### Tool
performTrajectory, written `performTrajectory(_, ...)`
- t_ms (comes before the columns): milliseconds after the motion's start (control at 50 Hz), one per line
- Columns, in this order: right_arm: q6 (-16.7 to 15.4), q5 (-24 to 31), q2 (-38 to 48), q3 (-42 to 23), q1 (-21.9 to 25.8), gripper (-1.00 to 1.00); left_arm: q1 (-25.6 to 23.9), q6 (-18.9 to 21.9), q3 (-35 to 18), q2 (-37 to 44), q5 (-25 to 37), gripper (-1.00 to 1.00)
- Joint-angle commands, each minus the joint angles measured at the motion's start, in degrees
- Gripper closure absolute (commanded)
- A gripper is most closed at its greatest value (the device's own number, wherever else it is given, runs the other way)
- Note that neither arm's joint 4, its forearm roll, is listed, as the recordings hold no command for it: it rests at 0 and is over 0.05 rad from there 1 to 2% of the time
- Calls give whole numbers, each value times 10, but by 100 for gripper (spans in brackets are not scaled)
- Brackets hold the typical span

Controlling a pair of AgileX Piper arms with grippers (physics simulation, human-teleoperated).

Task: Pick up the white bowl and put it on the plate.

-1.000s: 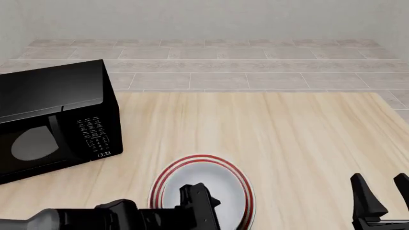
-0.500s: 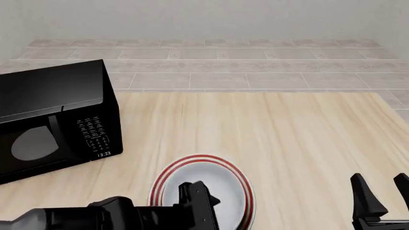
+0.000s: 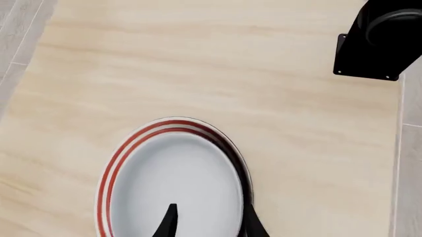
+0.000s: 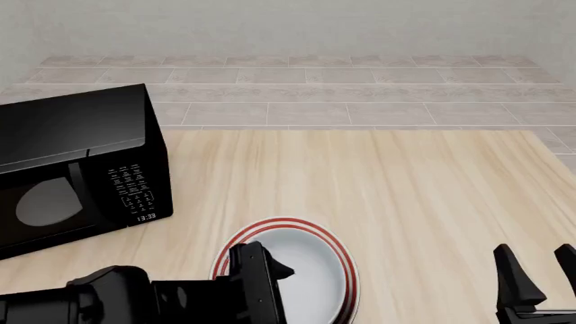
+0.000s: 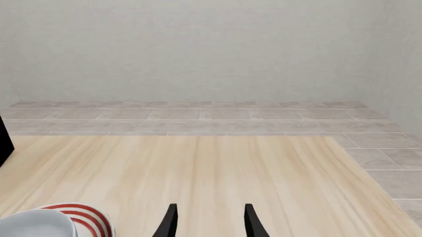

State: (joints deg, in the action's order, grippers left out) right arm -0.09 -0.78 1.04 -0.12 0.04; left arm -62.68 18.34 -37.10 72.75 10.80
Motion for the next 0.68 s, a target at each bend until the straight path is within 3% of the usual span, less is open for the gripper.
performTrajectory(20,0,0,0,0,0,-100,13,13,7,-57,37,-100)
performTrajectory(680,0,0,0,0,0,-100,58,31,45,-200,121,-100)
